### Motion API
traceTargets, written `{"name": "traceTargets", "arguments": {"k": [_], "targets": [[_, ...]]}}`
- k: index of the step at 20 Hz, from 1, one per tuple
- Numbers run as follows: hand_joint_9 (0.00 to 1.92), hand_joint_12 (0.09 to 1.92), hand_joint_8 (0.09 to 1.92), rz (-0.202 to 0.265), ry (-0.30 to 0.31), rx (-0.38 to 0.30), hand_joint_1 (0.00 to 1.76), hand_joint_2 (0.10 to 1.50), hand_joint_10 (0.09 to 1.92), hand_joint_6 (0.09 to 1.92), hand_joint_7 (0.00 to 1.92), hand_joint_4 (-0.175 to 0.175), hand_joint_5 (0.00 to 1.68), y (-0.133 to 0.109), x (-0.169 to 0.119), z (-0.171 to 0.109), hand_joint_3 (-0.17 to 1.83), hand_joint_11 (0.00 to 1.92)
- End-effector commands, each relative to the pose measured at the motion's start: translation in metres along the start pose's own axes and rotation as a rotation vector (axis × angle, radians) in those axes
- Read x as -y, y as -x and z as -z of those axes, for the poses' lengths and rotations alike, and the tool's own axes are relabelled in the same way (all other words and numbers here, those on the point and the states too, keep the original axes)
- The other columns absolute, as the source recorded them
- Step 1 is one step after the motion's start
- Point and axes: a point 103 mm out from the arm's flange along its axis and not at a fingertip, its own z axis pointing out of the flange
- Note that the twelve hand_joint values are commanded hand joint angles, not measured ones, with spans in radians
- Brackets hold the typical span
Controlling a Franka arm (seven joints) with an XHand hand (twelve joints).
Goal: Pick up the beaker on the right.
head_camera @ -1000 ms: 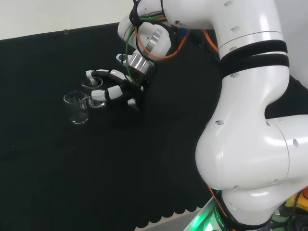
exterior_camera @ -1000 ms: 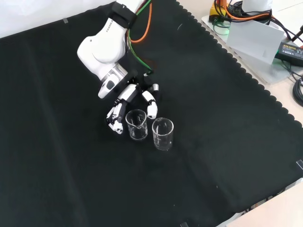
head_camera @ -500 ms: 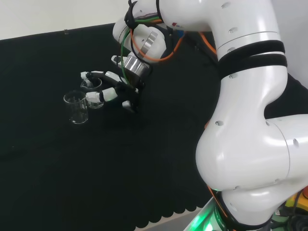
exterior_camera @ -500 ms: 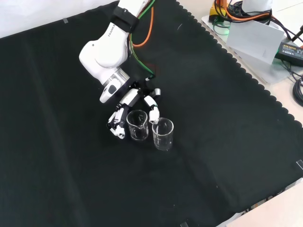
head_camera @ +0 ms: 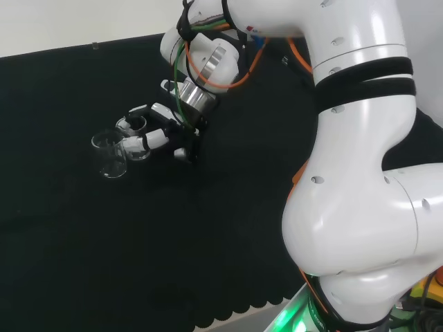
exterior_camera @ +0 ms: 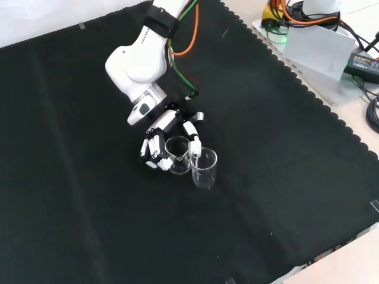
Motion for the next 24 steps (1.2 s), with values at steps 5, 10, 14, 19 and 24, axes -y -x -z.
{"name": "traceTargets", "arguments": {"k": [5, 10, 14, 19, 24], "targets": [[1.39, 0.85, 0.71, 0.027, 0.09, 0.084, 1.31, 0.64, 0.67, 0.75, 1.28, -0.173, 1.22, -0.012, 0.0, 0.043, 0.7, 1.21], [1.41, 0.83, 0.76, 0.03, 0.084, 0.131, 1.31, 0.63, 0.69, 0.8, 1.27, -0.175, 1.21, -0.018, 0.006, 0.068, 0.74, 1.22], [1.41, 0.83, 0.77, 0.034, 0.057, 0.166, 1.31, 0.63, 0.7, 0.81, 1.26, -0.175, 1.2, -0.024, 0.015, 0.086, 0.75, 1.23], [1.41, 0.83, 0.78, 0.043, 0.019, 0.199, 1.31, 0.62, 0.71, 0.81, 1.26, -0.175, 1.2, -0.035, 0.024, 0.096, 0.76, 1.23], [1.41, 0.83, 0.79, 0.046, -0.017, 0.209, 1.31, 0.61, 0.71, 0.83, 1.26, -0.175, 1.2, -0.044, 0.036, 0.104, 0.77, 1.23]]}}
